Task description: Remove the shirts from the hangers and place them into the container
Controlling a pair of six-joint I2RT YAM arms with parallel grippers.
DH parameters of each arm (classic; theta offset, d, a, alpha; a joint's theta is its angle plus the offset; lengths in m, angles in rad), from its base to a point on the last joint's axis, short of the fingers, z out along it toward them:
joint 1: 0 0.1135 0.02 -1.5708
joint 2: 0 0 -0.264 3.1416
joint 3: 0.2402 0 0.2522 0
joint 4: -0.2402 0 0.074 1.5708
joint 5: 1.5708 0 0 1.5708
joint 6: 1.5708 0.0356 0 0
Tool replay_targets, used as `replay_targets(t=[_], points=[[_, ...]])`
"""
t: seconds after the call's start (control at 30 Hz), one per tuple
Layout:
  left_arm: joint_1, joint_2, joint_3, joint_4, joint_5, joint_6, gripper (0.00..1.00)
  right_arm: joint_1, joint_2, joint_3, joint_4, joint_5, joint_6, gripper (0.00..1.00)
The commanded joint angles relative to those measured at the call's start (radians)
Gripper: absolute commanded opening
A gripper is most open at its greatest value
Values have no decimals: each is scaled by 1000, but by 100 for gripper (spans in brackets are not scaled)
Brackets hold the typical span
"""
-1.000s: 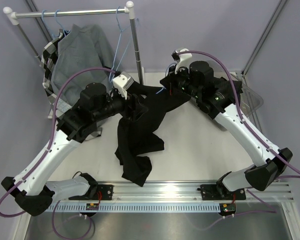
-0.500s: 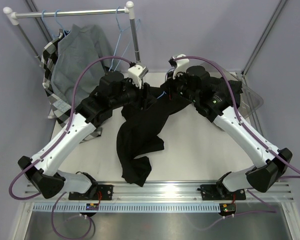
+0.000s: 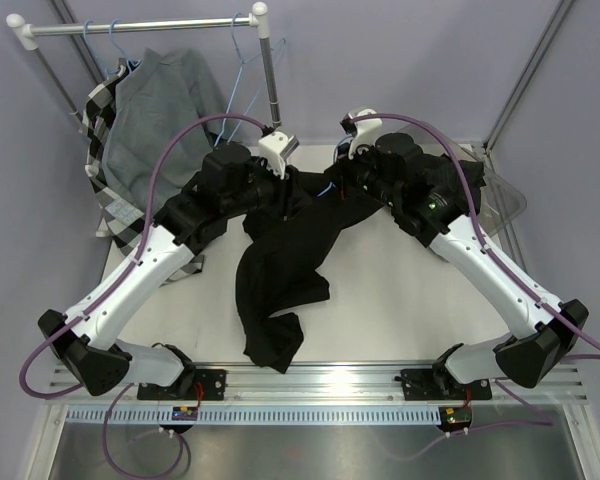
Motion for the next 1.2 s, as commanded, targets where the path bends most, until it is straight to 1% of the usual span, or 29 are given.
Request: replay_targets(t=[0.0,0.13,0.23,0.27,0.33,0.37,0.4,0.43,0.57,0.67,0.7,0.8,0.93,1.03,1.07,1.17], points=[[-5,-19,-6,39,44,8,37,11,-42,8,48,43,-23,0],[-5,-19,-11,37,51,8,35,11,-42,11,51,53,-23,0],[-5,-17,-12,39,50,8,28,11,-45,10,50,56,-22,0],[-5,-17,-11,39,51,8,22,11,-46,10,50,56,-22,0],[-5,-17,-11,37,50,8,15,11,-46,5,50,60,-22,0],[-6,-19,-8,37,44,9,5,11,-48,1,50,71,-22,0],[-5,-22,-9,36,36,9,0,11,-49,-3,50,71,-23,0],[-6,-28,-11,36,27,11,0,11,-54,-6,47,85,-51,0],[-5,-82,-31,16,-42,37,0,10,-80,-30,42,151,-63,0],[-3,-126,-61,-24,-169,45,0,9,-97,-41,24,215,-77,0],[-3,-163,-92,-25,-221,46,0,10,-101,-44,20,244,-83,0],[-2,-239,-147,-27,-283,45,0,4,-115,-55,4,302,-82,0],[-2,-329,-205,-48,-376,46,0,-31,-129,-59,-30,318,-45,0],[-2,-398,-276,-58,-407,34,0,-54,-153,-64,-39,309,-27,0],[-2,-417,-296,-58,-404,29,0,-66,-160,-65,-41,307,8,0],[-2,-474,-365,-64,-406,5,0,-71,-180,-58,-47,312,35,0]])
